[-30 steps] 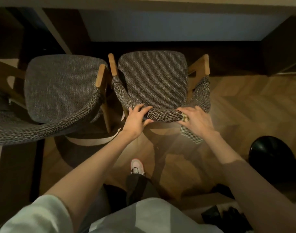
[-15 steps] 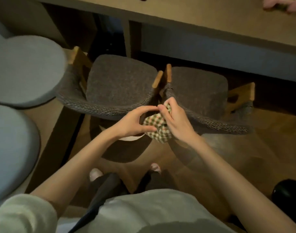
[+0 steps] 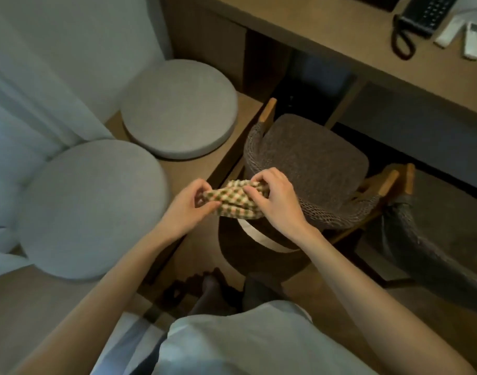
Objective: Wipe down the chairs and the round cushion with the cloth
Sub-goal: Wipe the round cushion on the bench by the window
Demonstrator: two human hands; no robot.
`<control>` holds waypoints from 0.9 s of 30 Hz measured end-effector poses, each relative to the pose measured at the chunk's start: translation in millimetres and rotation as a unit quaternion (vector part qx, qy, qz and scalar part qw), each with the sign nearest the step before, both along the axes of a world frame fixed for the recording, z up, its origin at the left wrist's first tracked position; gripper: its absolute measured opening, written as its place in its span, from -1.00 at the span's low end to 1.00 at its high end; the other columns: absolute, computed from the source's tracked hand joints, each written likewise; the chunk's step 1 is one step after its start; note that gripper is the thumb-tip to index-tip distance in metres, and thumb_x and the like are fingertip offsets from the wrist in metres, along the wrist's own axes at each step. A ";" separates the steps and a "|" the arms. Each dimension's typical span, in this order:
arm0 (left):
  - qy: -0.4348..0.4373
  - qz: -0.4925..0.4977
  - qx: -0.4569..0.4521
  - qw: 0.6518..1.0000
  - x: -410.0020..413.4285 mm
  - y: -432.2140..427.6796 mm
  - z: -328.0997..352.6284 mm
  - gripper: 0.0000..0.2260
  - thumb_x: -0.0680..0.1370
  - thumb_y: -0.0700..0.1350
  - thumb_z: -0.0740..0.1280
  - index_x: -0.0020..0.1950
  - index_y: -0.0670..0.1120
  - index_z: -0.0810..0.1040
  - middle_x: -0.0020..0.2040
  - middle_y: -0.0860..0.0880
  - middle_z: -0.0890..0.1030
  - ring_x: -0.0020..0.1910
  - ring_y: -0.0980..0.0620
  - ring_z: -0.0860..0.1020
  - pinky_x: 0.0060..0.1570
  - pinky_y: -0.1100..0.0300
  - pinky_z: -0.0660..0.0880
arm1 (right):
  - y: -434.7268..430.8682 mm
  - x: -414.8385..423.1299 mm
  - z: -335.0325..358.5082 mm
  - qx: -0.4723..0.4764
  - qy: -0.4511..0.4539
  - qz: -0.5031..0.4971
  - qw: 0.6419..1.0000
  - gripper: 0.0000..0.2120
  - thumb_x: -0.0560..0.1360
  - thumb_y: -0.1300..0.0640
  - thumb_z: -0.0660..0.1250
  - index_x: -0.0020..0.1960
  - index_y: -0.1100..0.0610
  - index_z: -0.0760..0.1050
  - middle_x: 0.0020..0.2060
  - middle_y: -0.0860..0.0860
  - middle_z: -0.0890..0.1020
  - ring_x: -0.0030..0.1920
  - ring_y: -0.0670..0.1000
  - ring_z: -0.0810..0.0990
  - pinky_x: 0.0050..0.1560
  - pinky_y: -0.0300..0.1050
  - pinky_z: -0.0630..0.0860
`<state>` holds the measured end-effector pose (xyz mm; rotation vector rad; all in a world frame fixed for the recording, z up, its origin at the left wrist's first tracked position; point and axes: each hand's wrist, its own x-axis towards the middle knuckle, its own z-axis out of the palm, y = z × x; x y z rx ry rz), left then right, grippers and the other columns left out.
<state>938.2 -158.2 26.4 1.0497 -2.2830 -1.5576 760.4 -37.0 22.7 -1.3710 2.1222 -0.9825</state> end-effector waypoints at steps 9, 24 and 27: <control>-0.042 0.085 0.047 0.994 -5.4 -86.2 -33.5 -0.75 0.48 -0.26 0.40 -0.25 -0.03 0.37 -0.28 -0.03 0.54 -0.27 0.09 0.49 -0.26 0.27 0.41 | -110.8 -16.8 -12.8 -0.025 -0.117 0.023 0.993 -0.87 0.57 0.10 0.30 -0.04 0.17 0.49 -0.20 -0.04 0.58 -0.20 -0.08 0.54 -0.21 -0.16 0.45; -0.086 0.103 -0.015 0.991 -79.7 -238.5 -78.9 -0.93 0.55 -0.05 0.34 -0.03 -0.01 0.48 -0.20 0.16 0.55 -0.18 0.18 0.52 -0.28 0.43 0.39 | -248.3 -97.5 -70.3 0.066 -0.046 0.005 0.997 -0.91 0.63 0.01 0.13 0.02 0.00 0.36 -0.27 -0.07 0.57 -0.27 -0.08 0.55 -0.29 -0.05 0.45; -0.121 0.082 -0.040 0.988 -89.6 -273.8 -95.6 -0.90 0.56 0.04 0.30 -0.02 0.05 0.44 -0.12 0.07 0.57 -0.12 0.10 0.52 -0.20 0.21 0.38 | -277.1 -105.1 -87.2 0.081 -0.069 -0.013 0.994 -0.93 0.63 0.04 0.14 0.00 0.01 0.35 -0.30 -0.08 0.54 -0.28 -0.07 0.54 -0.32 -0.12 0.37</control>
